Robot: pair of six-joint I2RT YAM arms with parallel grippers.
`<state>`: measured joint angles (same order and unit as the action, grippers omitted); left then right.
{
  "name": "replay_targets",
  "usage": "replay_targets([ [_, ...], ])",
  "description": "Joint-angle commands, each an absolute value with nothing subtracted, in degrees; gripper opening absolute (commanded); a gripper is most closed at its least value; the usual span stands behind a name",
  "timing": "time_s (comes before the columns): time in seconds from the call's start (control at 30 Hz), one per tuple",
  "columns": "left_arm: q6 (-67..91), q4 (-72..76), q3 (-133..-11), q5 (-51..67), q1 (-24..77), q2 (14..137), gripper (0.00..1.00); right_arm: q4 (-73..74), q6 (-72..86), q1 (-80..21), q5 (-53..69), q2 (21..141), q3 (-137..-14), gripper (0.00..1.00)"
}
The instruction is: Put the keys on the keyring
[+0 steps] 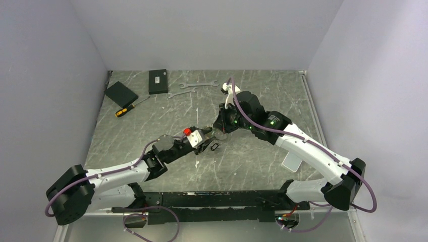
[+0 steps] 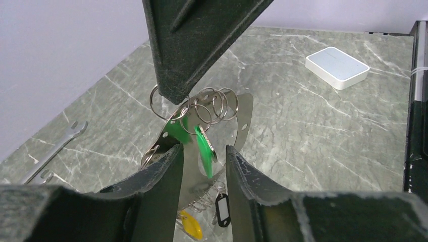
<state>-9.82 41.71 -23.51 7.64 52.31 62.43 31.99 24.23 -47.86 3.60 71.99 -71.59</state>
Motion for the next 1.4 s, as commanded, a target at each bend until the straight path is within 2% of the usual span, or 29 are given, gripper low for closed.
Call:
replay_targets([
  [0.0, -11.40, 46.17, -25.71, 5.79, 52.56, 62.47, 0.41, 28.13, 24.56, -47.73, 5.58, 70.45, -71.89, 0.00],
  [0.2, -12.49, 45.44, -25.93, 5.63, 52.50, 61.90, 0.37, 27.61, 24.52, -47.73, 6.30, 70.86, -71.81, 0.00],
  [0.27, -13.10, 45.29, -25.70, 5.69, 52.53, 61.59, 0.29, 27.60, 24.47, -47.72, 6.41, 70.88, -71.76, 0.00],
  [0.37, -13.96, 44.57, -25.62, 5.56, 52.50, 61.07, 0.09, 27.68, 24.30, -47.73, 6.25, 70.95, -71.80, 0.00],
  [0.43, -14.27, 43.88, -25.63, 5.32, 52.48, 60.56, 0.00, 27.76, 24.14, -47.74, 6.28, 70.93, -71.93, 0.00],
  [0.83, -16.72, 35.51, -25.47, 3.44, 52.48, 53.78, 0.00, 29.43, 22.47, -47.69, 5.35, 70.78, -73.43, 0.00],
  [1.37, -22.17, 25.01, -26.69, 3.07, 52.54, 48.75, 0.00, 29.43, 22.80, -46.30, 11.20, 70.37, -74.15, 0.00],
])
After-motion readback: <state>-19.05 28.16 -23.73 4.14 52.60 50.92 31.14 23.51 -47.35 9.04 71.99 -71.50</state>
